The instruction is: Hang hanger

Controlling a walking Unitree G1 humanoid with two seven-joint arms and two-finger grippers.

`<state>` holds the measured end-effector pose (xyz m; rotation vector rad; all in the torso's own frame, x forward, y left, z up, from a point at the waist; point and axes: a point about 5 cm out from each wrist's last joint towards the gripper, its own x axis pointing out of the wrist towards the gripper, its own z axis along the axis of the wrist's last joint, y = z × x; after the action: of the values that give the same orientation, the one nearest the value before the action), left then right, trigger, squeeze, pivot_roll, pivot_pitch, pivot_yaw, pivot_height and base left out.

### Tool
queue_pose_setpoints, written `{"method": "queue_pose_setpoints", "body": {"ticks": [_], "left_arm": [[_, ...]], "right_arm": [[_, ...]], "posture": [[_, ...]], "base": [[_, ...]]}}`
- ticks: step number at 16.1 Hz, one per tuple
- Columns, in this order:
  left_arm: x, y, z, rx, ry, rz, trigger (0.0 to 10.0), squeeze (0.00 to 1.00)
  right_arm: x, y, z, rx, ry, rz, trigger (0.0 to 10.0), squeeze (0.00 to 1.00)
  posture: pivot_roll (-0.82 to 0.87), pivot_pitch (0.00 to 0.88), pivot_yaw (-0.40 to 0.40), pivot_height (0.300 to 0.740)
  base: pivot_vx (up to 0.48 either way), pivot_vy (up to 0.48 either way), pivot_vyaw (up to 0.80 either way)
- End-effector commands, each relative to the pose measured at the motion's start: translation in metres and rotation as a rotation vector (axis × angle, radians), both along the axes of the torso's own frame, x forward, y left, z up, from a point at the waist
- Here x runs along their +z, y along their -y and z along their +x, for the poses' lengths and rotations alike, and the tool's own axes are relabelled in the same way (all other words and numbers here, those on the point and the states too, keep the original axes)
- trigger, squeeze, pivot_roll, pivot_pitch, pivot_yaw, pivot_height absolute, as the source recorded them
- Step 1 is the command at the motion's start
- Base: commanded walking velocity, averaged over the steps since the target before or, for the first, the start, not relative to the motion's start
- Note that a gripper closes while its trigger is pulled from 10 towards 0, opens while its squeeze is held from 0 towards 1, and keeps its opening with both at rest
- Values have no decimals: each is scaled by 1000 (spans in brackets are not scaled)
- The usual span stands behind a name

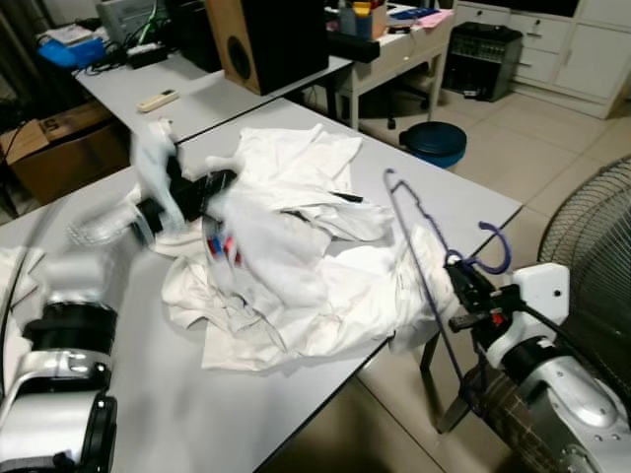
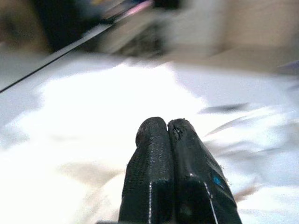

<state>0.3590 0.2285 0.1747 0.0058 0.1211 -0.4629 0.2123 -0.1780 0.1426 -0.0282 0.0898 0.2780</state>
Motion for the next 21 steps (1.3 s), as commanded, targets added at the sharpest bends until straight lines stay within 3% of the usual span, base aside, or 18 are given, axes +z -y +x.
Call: {"method": "queue_pose_setpoints", "body": {"ticks": [1, 2, 3, 4, 6, 8, 9, 10, 12, 14, 16, 17, 18, 19, 20, 21], "left_arm": [[9, -14, 2, 119, 47, 0, 10000, 0], [14, -9, 2, 96, 65, -94, 10000, 71], [19, 0, 0, 35, 82, -176, 10000, 1000], [22, 10, -1, -11, 101, -224, 10000, 1000], [25, 7, 9, 94, 130, -257, 10000, 1000], [19, 7, 6, 13, 99, -94, 10000, 1000], [4, 15, -9, -215, 18, 81, 10000, 1000], [-5, 19, -25, -380, -45, 157, 10000, 1000], [-5, 11, -35, -433, -86, 161, 10000, 1000], [0, 6, -53, -552, -130, 127, 10000, 1000], [-12, 5, -92, -759, -316, 198, 10000, 1000], [-18, 4, -102, -778, -367, 221, 10000, 1000], [-24, 3, -108, -773, -397, 251, 10000, 729], [-31, 4, -111, -745, -411, 301, 10000, 188], [-36, 3, -109, -709, -398, 338, 10000, 0], [-45, 2, -97, -554, -323, 438, 10000, 0]], "right_arm": [[0, -1, -2, 7, -7, 0, 10000, 0], [0, -1, -3, 6, -10, 0, 10000, 0], [0, -1, -4, 6, -11, -1, 10000, 0], [0, -1, -4, 5, -12, -3, 10000, 0], [1, 0, -3, 0, -7, -6, 10000, 0], [2, 1, -3, -2, -4, -9, 10000, 0], [2, 1, -3, -3, -3, -10, 10000, 0], [2, 1, -2, -3, -2, -11, 10000, 0], [3, 0, -2, -1, 1, -7, 10000, 0], [3, -2, -2, 6, 2, 0, 10000, 0], [1, -5, -3, 15, -2, 8, 10000, 0], [1, -7, -3, 18, -3, 11, 10000, 0], [1, -8, -3, 22, -4, 15, 10000, 0], [0, -10, -3, 28, -6, 18, 10000, 0], [0, -10, -3, 33, -7, 19, 10000, 0], [-1, -13, -1, 43, -7, 22, 10000, 0]], "posture": [[-107, 0, 147, 740], [-107, 0, 147, 740], [-111, 0, 149, 740], [-113, 0, 149, 740], [-115, 0, 151, 740], [-111, 0, 151, 740], [-111, 0, 152, 740], [-110, 0, 151, 740], [-101, 0, 151, 740], [-93, 0, 152, 740], [-77, 0, 152, 740], [-68, 0, 151, 740], [-60, 0, 146, 740], [-55, 0, 144, 740], [-52, 0, 142, 740], [-46, 0, 138, 740]], "base": [[0, 0, 0], [0, 0, 0], [0, 0, 0], [0, 0, 0], [0, 0, 0], [0, 0, 0], [0, 0, 0], [0, 0, 0], [0, 0, 0], [0, 0, 0], [0, 0, 0], [0, 0, 0], [0, 0, 0], [0, 0, 0], [0, 0, 0], [0, 0, 0]]}}
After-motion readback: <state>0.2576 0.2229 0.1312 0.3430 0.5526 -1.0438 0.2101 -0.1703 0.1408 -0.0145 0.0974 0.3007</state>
